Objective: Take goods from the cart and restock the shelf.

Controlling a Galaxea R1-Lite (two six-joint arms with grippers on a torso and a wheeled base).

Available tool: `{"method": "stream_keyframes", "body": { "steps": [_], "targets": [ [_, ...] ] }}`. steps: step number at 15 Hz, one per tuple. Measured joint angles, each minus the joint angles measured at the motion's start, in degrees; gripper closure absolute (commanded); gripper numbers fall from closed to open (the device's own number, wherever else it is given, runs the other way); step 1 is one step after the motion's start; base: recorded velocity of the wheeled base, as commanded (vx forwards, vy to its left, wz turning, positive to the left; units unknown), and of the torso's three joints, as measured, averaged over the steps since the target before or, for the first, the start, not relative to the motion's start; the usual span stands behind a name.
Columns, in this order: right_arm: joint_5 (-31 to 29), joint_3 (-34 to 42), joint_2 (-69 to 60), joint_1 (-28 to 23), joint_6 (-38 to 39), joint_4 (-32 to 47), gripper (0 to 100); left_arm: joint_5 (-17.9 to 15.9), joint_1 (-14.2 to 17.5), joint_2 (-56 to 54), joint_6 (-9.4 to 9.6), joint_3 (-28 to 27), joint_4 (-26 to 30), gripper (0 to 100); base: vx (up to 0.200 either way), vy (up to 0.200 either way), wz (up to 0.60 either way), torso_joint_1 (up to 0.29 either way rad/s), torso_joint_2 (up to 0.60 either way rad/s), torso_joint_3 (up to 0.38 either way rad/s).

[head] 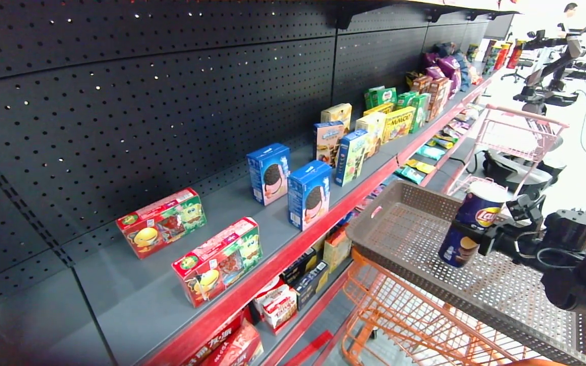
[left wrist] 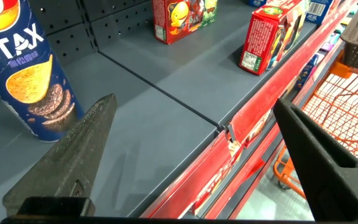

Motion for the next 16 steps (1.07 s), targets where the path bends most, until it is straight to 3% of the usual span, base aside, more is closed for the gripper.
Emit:
{"method": "stream_keyframes", "body": {
  "steps": [9, 13, 14, 16],
  "targets": [
    [-22.1, 24.2, -28.7, 0.6, 2.4, 0.3, 100, 0.0, 0.0, 0.0, 0.0, 0.0, 0.0, 0, 0.0, 0.0, 0.0, 0.0, 0.0, 0.0],
    [-32.2, 33.3, -43.2, 0.6, 2.4, 7.1, 100, 0.0, 0.0, 0.0, 0.0, 0.0, 0.0, 0, 0.0, 0.0, 0.0, 0.0, 0.0, 0.0],
    [-35.5, 34.6, -46.8, 1.2, 2.2, 9.0, 100, 0.0, 0.0, 0.0, 0.0, 0.0, 0.0, 0, 0.0, 0.0, 0.0, 0.0, 0.0, 0.0],
    [-47.4, 37.1, -52.8, 4.5, 0.8, 12.3, 100, 0.0, 0.0, 0.0, 0.0, 0.0, 0.0, 0, 0.0, 0.0, 0.0, 0.0, 0.0, 0.0]
  ]
}}
